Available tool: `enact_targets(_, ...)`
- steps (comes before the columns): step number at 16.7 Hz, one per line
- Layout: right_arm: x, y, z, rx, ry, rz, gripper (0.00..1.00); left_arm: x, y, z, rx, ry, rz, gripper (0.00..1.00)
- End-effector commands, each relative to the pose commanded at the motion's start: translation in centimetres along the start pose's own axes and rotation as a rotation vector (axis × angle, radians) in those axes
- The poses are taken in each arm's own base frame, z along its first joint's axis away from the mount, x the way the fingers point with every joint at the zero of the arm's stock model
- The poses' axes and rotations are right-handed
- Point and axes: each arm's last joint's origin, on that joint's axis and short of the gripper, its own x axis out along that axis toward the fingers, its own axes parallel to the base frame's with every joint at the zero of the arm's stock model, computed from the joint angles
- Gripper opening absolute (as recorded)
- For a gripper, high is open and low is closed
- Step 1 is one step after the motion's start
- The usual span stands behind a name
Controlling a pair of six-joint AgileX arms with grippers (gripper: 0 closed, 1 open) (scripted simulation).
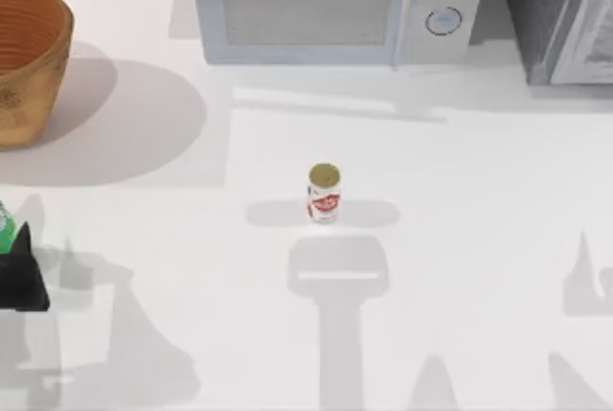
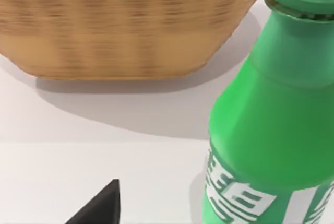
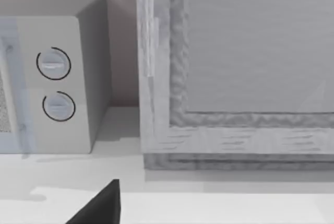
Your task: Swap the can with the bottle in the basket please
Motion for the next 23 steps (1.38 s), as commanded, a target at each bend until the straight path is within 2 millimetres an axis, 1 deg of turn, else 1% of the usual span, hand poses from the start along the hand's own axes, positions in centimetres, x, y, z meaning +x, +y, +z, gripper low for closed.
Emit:
enact_targets(3,0.0,0.0,0.0,0.0,0.0,0.0,1.0,0.0,0.0,0.0,0.0,0.0,0.0,1.0)
enact_targets(4,0.0,0.0,0.0,0.0,0.0,0.0,1.0,0.7,0.1,0.6,0.005,-0.015,-0.004,1.0)
enact_targets(8,0.0,0.0,0.0,0.0,0.0,0.0,1.0,1.3,0.2,0.5,0.0,-0.001,-0.001,1.0)
enact_targets(15,0.0,0.0,0.0,0.0,0.0,0.0,1.0,4.6,0.1,0.3,0.0,0.0,0.0,1.0)
enact_targets(18,0.0,0.0,0.0,0.0,0.0,0.0,1.0,5.7,0.0,0.1,0.0,0.0,0.0,1.0)
enact_targets(23,0.0,0.0,0.0,0.0,0.0,0.0,1.0,6.0,0.0,0.0,0.0,0.0,0.0,1.0)
